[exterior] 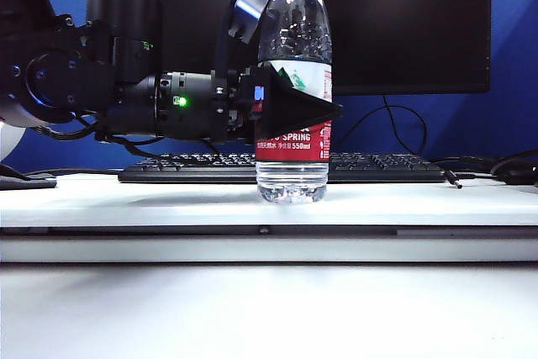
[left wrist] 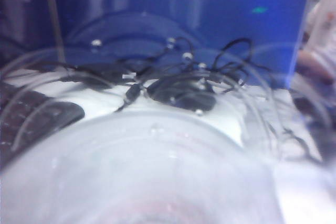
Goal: Unscrew the cap from the plastic bottle on the table.
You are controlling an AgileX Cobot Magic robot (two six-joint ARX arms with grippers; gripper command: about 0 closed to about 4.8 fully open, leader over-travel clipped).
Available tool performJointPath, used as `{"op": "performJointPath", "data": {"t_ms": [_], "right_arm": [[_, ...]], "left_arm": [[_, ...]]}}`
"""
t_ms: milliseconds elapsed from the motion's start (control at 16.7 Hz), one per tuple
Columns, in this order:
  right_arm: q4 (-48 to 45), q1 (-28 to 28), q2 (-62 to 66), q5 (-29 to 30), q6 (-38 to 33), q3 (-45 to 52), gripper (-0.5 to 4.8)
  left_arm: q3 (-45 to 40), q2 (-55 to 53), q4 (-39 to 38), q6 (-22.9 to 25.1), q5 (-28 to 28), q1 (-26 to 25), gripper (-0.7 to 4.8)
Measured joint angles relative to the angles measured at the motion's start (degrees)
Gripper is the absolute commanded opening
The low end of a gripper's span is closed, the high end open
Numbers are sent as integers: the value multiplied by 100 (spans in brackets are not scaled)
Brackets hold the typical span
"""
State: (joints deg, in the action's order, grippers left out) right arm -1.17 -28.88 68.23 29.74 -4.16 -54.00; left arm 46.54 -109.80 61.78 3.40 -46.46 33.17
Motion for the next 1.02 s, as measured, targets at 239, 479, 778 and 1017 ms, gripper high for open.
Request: {"op": "performJointPath", "data": {"t_ms": [239, 479, 778, 1017], "right_arm": [[-328, -4, 46, -20, -273, 17, 117], [-592, -7, 55, -28, -514, 2, 117], [-640, 39, 26, -280, -522, -4, 117], [-496, 129, -96, -540, -522, -2, 117]], "left_arm": [[0, 0, -2, -28, 2, -2, 272], [0, 0, -2, -46, -2, -7, 272], [0, 0, -4, -46, -2, -4, 272], [0, 0, -9, -46, -2, -4, 272]]}}
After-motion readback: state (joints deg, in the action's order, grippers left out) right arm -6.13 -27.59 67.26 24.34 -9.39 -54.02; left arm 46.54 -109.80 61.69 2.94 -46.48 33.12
